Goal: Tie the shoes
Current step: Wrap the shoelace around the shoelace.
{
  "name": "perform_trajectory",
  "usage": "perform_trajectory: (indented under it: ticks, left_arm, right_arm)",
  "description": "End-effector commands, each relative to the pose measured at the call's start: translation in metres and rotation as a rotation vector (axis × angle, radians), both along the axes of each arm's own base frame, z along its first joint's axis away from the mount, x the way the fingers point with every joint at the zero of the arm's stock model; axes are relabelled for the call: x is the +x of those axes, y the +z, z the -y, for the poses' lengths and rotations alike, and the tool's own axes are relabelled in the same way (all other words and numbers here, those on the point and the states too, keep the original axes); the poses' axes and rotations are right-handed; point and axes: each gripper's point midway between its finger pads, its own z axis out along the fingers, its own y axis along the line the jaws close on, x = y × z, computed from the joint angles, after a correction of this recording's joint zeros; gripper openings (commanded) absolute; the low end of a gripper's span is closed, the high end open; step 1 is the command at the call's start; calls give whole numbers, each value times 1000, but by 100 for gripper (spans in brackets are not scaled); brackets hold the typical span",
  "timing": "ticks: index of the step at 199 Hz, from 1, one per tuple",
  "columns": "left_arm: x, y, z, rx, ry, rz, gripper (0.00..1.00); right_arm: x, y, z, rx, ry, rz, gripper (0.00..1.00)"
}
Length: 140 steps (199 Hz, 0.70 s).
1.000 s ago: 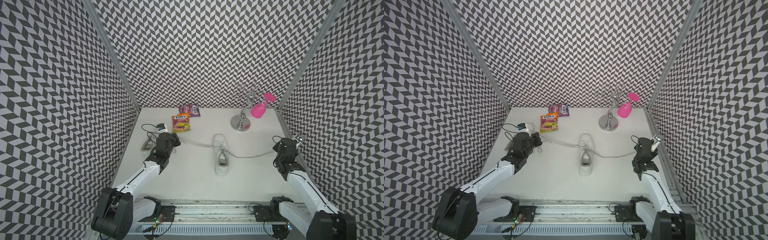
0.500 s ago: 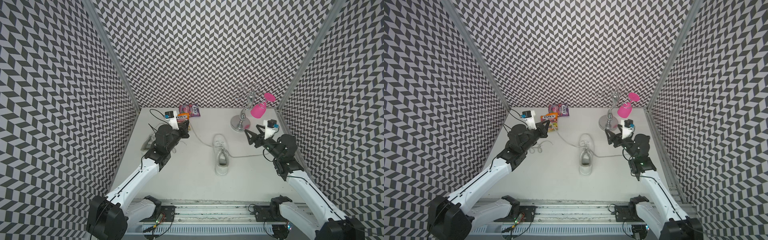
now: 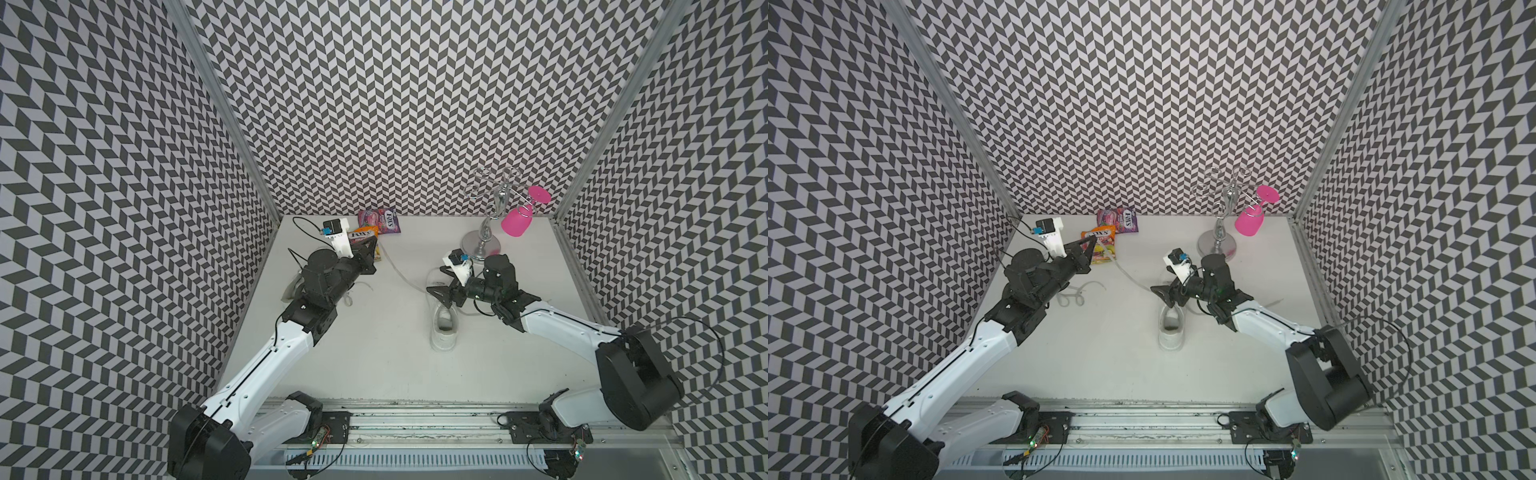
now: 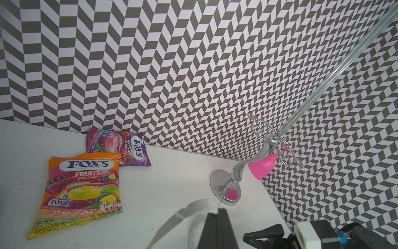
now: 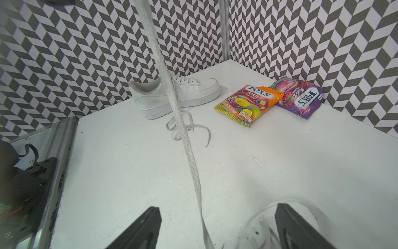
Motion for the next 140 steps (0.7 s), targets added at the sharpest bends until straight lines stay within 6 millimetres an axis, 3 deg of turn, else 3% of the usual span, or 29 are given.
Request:
perform_trajectory:
  ticks: [1,39,65,122,133,140]
  left_arm:
    - [-4,21,0,-24,-6,39,0]
    - [-4,23,-2,-21,2,42,0]
    - [-3,20,-3,-12,11,34,0]
    - [-2,16,-11,8,55,27,0]
    - [-2,13,-14,17,68,22,0]
    - [-2,10,-16,27,79,14,9]
  right_arm:
    - [8,-4,-16,-39,30,31,83]
    - [11,-25,-38,-71,71,-11,75]
    - [13,-31,-44,-83,79,-36,60]
    - [10,-20,-35,-89,44,-7,1]
    - [9,-13,-30,-84,21,11,0]
    - [9,-9,-26,-80,3,20,0]
